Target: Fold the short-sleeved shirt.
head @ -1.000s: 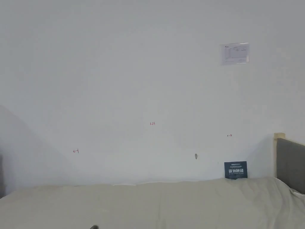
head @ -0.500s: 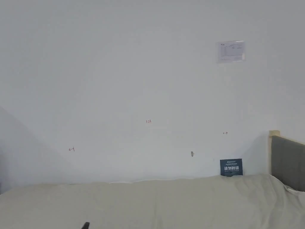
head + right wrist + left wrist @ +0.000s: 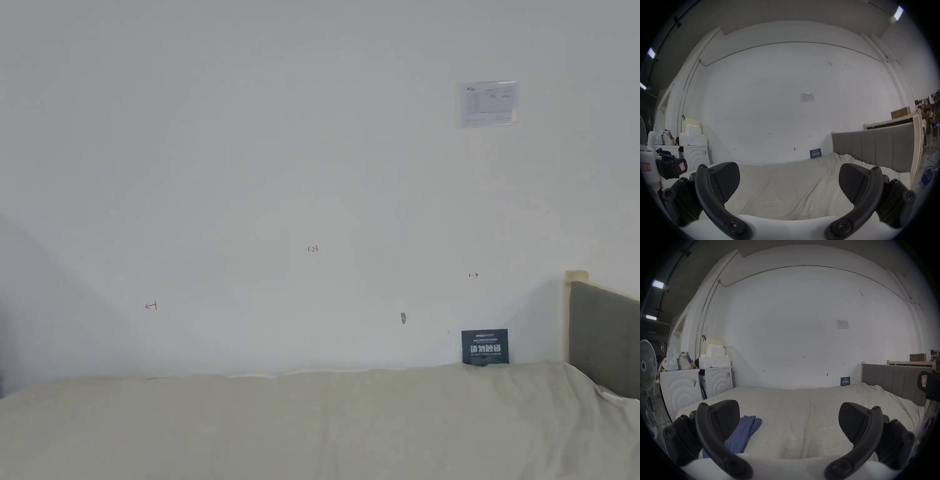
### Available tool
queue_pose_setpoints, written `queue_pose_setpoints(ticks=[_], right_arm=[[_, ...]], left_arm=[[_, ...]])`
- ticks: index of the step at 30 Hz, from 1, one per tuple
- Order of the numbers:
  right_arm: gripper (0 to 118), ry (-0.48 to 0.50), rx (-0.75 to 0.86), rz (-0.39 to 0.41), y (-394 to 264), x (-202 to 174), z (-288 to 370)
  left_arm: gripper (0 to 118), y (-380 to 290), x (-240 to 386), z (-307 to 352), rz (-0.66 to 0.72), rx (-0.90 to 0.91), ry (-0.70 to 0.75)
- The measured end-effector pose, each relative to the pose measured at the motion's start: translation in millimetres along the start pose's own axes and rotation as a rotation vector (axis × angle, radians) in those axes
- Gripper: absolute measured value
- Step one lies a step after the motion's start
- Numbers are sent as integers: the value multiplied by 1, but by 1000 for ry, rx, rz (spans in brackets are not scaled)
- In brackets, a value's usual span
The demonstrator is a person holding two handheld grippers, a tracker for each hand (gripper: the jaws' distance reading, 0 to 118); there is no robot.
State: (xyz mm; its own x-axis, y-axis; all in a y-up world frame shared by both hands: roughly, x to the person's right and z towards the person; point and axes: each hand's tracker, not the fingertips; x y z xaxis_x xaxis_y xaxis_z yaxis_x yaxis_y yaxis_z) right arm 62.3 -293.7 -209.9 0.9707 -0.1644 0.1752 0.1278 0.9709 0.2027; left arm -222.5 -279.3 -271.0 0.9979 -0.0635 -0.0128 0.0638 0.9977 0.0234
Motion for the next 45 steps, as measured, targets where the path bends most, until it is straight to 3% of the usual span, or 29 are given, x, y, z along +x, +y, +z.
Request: queue_pose_setpoints(ticks=[6,11,34,41,42,43,45], right_arm=[[117,-3,11,74,-3,-2,-2],[117,21,21,127,-4,-7,1],[118,24,-29,160,-2,-11,3],[116,67,-59,95,-1,-10,3],[112,67,-57,92,-1,-10,3],[97,65,-52,92,-2,-9,4],[47,33,-40,112,-2,-10,4]], left_arm=[[118,-5,4,0,-10,-15,26],[118,-4,-4,-2,76,-18,-19],[118,-9,-1,-3,21,-60,-35],[118,-6,0,-1,28,-38,-48],[118,-6,0,-1,29,-40,-52],[118,-6,0,-1,30,-39,-55],[118,-6,1,0,24,-37,-58]])
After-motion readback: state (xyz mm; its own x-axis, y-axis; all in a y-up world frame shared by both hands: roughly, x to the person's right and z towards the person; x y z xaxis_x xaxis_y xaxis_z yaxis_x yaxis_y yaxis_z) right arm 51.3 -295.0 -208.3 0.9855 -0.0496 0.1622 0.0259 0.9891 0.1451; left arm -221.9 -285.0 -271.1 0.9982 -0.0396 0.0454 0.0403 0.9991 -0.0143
